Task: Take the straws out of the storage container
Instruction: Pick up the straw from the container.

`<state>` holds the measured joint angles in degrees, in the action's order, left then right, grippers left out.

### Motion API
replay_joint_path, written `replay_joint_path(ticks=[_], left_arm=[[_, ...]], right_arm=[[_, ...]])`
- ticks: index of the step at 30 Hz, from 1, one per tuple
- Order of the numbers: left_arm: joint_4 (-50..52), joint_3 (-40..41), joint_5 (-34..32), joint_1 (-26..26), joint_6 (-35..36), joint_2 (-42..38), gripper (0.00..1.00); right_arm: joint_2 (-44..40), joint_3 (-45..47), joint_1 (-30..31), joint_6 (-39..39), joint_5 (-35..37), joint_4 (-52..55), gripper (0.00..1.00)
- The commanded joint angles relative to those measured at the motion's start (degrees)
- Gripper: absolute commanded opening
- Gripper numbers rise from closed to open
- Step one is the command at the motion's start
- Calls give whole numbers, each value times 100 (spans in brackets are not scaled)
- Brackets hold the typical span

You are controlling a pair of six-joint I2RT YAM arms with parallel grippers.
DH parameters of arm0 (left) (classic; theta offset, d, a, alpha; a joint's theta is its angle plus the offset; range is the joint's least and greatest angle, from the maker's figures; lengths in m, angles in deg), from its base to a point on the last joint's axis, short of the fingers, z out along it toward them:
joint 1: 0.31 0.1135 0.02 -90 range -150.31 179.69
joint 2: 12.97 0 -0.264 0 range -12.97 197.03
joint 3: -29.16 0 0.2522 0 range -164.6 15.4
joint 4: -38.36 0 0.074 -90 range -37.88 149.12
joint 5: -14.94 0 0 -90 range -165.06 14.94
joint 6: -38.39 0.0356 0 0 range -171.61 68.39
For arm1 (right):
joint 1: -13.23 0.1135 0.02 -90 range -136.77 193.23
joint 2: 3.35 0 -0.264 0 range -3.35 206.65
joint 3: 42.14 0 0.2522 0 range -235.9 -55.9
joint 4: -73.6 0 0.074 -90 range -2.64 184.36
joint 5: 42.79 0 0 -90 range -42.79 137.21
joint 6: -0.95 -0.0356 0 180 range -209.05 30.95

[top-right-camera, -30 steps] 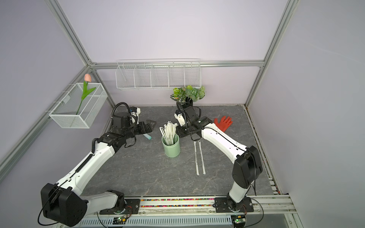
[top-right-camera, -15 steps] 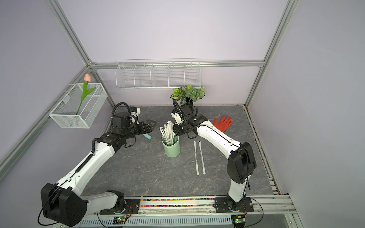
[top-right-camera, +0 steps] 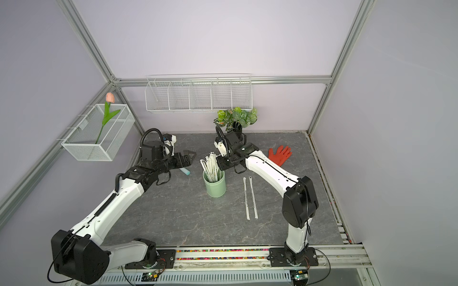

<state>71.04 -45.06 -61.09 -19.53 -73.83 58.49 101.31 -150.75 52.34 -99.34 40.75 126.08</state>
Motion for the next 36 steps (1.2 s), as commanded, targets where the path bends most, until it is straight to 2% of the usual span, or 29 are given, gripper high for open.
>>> replay_joint_path(ticks=[1,12,22,31,36], left_arm=[[-13,8,78,-33,68,-90,100],[10,9,76,-128,99,-129,100],[386,-158,-430,-867,482,-198,100],[423,-150,-490,-943,452,-367,100],[553,-220,-462,-943,476,-408,100]], right_arm=[[-50,-93,31,35,-101,149,17],[-137,-235,96,62,-176,392,11],[-390,-429,154,88,-193,779,10],[-709,-553,159,136,-92,1081,10],[-792,-950,160,244,30,1423,10]])
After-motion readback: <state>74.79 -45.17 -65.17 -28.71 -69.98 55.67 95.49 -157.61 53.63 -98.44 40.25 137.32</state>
